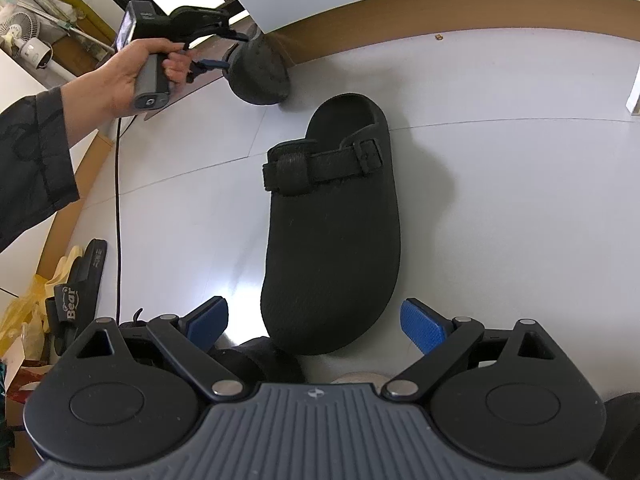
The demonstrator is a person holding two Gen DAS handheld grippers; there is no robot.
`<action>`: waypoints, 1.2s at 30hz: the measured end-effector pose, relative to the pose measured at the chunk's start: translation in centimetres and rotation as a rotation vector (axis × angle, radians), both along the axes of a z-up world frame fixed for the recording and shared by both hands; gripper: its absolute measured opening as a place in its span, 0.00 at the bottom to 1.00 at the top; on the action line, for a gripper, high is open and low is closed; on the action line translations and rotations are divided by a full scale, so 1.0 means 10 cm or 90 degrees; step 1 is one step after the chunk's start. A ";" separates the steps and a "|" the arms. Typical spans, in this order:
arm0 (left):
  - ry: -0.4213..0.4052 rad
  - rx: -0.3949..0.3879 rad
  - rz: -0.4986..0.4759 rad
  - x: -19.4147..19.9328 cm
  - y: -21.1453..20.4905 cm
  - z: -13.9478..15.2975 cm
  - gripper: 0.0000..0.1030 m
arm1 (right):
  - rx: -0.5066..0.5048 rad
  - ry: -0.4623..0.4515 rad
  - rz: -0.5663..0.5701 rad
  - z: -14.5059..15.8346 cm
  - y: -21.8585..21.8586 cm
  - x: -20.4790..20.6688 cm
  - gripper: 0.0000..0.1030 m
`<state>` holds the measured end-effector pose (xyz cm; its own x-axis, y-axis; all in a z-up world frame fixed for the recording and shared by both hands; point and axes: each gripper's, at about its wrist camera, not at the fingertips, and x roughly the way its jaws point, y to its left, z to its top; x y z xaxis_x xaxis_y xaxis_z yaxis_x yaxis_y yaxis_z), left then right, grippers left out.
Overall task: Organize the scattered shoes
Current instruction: 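Lift and carry the black clog with the left gripper toward the first clog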
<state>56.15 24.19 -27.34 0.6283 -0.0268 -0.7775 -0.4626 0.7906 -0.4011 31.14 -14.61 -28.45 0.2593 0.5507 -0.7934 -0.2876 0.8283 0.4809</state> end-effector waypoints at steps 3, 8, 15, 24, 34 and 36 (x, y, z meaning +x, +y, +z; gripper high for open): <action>0.016 -0.008 -0.006 -0.07 0.06 -0.02 0.07 | 0.001 0.001 0.004 0.00 0.04 -0.01 0.93; 0.002 -0.035 0.029 -0.13 0.12 -0.06 0.51 | -0.001 -0.001 0.010 0.00 0.07 -0.01 0.93; -0.039 -0.003 0.040 -0.06 0.11 0.02 0.86 | -0.007 0.006 0.000 -0.07 0.00 0.03 0.93; -0.016 0.075 -0.048 0.31 0.06 -0.04 0.93 | 0.002 0.013 0.004 -0.11 -0.03 0.10 0.93; -0.010 0.102 -0.058 0.56 0.03 -0.06 0.98 | 0.014 0.011 0.016 -0.17 0.05 0.21 0.93; -0.008 0.113 -0.062 0.59 0.01 -0.09 1.00 | 0.015 0.010 0.017 -0.17 0.04 0.23 0.93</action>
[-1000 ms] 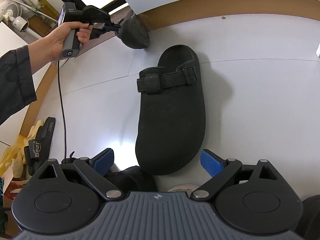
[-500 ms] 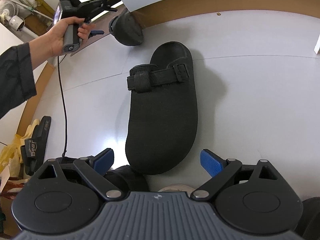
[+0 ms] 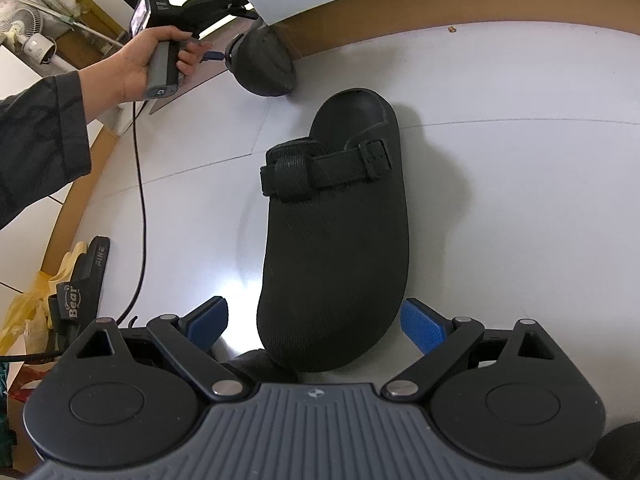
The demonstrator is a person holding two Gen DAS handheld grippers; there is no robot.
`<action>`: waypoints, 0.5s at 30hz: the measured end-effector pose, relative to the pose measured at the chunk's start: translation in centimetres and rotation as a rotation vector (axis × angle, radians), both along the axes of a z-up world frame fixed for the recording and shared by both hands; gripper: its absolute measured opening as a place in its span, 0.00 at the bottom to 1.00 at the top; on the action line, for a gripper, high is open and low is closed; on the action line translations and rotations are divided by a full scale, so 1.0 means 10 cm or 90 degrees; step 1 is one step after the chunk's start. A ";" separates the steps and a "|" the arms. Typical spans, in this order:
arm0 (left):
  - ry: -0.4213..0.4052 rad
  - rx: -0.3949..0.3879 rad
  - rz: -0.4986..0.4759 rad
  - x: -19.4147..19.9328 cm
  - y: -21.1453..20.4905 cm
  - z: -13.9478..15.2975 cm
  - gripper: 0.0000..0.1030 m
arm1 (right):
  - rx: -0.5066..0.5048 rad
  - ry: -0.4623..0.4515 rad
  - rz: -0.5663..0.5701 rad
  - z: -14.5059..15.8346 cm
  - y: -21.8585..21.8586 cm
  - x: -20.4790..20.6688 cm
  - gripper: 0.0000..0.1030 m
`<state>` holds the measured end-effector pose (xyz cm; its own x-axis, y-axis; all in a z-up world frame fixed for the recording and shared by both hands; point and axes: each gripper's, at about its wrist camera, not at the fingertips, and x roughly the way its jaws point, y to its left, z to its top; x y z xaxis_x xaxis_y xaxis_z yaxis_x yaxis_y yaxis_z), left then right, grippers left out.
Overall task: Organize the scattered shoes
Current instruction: 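Lift and carry the black clog with the left gripper toward the first clog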
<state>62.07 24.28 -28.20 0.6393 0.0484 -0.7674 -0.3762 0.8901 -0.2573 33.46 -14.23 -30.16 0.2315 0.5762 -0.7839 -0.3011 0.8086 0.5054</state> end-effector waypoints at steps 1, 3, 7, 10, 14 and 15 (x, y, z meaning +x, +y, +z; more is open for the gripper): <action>0.001 0.005 -0.002 0.00 -0.01 -0.01 1.00 | 0.000 0.000 0.000 0.00 0.00 0.01 0.93; 0.007 0.024 -0.007 0.02 -0.03 -0.04 1.00 | -0.002 0.001 -0.003 -0.02 -0.02 0.02 0.93; 0.015 0.037 -0.006 0.04 0.00 -0.09 1.00 | -0.008 0.003 -0.005 -0.06 -0.05 0.02 0.93; 0.017 0.034 -0.010 0.05 0.04 -0.11 1.00 | -0.010 0.005 -0.006 -0.07 -0.07 0.03 0.93; 0.012 0.043 -0.025 0.08 0.06 -0.11 1.00 | -0.014 0.008 -0.009 -0.10 -0.08 0.05 0.93; 0.009 0.047 -0.028 0.08 0.06 -0.11 1.00 | -0.014 0.009 -0.010 -0.10 -0.08 0.06 0.93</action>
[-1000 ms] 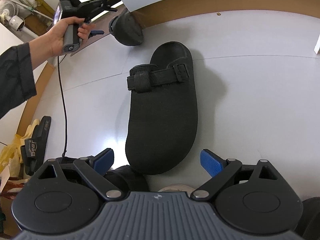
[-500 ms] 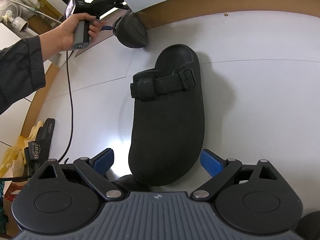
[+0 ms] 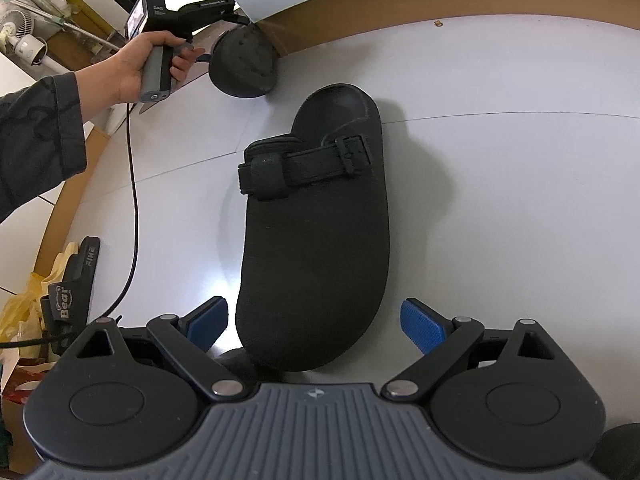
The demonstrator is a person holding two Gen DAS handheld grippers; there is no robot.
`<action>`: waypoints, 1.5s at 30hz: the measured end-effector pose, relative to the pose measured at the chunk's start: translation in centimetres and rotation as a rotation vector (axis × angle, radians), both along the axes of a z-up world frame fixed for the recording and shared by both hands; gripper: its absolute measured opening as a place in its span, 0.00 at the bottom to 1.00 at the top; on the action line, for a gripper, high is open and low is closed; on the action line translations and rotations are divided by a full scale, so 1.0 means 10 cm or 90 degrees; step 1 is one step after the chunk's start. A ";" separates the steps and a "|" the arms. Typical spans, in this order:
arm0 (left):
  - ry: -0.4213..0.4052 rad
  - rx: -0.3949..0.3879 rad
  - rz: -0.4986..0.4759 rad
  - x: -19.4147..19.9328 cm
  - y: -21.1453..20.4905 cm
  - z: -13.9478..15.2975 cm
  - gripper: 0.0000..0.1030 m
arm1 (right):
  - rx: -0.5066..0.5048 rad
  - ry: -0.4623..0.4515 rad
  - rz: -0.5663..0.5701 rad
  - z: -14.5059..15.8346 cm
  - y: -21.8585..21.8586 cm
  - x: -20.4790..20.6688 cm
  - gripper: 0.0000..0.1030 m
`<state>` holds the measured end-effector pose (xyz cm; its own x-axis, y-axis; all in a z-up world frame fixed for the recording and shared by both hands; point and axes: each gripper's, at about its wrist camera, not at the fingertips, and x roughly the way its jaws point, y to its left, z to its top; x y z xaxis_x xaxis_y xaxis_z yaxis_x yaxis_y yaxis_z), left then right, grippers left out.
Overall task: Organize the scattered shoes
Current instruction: 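Lift and carry the black clog with the left gripper toward the first clog, then lower the black clog beside the first clog and open the left gripper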
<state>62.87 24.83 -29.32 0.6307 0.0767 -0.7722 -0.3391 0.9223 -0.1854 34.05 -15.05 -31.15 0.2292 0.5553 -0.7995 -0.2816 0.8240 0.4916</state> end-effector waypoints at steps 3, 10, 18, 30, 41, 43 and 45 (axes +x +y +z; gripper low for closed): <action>-0.010 0.006 -0.007 -0.02 -0.01 -0.02 1.00 | 0.003 0.003 0.001 -0.01 0.02 0.02 0.93; -0.014 0.021 -0.039 -0.05 -0.05 0.03 0.92 | 0.007 0.004 0.014 -0.03 0.09 0.03 0.93; 0.001 0.037 -0.059 -0.21 -0.18 0.10 0.91 | 0.011 0.007 0.008 0.01 0.04 -0.03 0.93; 0.033 0.008 -0.086 -0.84 -0.31 0.10 0.92 | 0.009 -0.002 0.022 0.21 0.12 -0.30 0.93; 0.045 -0.055 -0.037 -1.74 -0.18 0.16 0.92 | -0.003 -0.036 0.054 0.51 0.22 -0.68 0.93; 0.045 -0.058 -0.035 -1.87 -0.19 0.17 0.92 | -0.004 -0.042 0.056 0.54 0.21 -0.70 0.93; 0.048 -0.059 -0.030 -1.99 -0.20 0.19 0.92 | -0.008 -0.049 0.053 0.58 0.19 -0.73 0.93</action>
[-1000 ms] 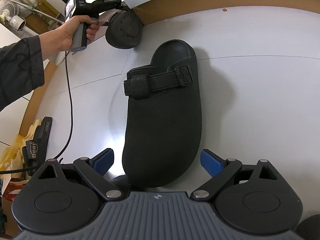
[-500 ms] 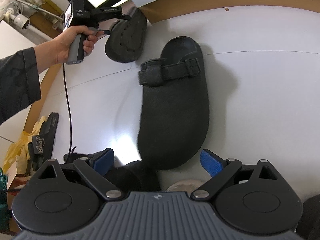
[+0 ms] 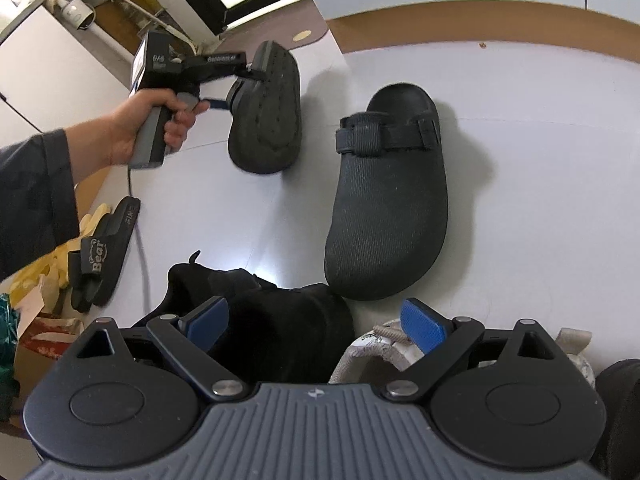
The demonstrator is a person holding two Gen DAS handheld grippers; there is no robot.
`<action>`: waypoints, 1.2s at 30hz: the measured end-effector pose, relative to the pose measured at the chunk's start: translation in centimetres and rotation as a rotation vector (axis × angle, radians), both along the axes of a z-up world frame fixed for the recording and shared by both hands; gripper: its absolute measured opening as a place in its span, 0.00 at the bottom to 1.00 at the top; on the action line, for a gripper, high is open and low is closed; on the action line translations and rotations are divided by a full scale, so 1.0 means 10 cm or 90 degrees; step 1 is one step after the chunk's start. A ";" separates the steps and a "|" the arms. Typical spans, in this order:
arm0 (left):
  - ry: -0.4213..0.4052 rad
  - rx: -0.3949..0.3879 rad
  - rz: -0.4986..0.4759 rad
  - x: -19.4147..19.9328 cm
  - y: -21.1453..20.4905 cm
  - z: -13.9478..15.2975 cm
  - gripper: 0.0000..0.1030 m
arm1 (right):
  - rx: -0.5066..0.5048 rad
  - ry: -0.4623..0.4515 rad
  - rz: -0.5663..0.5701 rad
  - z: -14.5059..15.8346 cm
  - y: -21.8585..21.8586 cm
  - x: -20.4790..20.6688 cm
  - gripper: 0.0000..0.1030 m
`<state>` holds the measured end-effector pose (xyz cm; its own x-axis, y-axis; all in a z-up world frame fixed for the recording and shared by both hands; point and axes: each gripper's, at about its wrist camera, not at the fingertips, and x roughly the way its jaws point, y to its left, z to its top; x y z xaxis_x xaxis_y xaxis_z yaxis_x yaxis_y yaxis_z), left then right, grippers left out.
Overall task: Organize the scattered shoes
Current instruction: 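Lower the black clog beside the first clog and open the left gripper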
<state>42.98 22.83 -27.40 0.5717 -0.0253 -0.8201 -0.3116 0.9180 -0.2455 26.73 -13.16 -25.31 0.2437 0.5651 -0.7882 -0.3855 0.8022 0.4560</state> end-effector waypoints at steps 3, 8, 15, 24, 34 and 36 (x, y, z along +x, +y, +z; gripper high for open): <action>0.013 0.016 -0.003 -0.11 -0.06 0.03 0.91 | -0.005 -0.008 -0.007 0.07 -0.04 -0.05 0.93; 0.038 0.050 -0.023 -0.22 -0.19 0.04 0.91 | 0.018 -0.018 -0.038 0.19 -0.16 -0.08 0.93; -0.001 -0.007 0.008 -0.33 -0.10 0.29 0.74 | 0.043 -0.012 -0.069 0.17 -0.19 -0.02 0.93; -0.031 -0.025 -0.002 -0.77 -0.11 0.60 0.74 | 0.059 -0.019 -0.066 0.23 -0.12 -0.06 0.93; -0.030 -0.038 0.023 -1.25 -0.11 0.72 0.75 | 0.075 -0.037 -0.090 0.37 0.04 -0.04 0.93; -0.028 -0.043 0.024 -1.30 -0.10 0.75 0.77 | 0.077 -0.044 -0.092 0.40 0.11 -0.02 0.93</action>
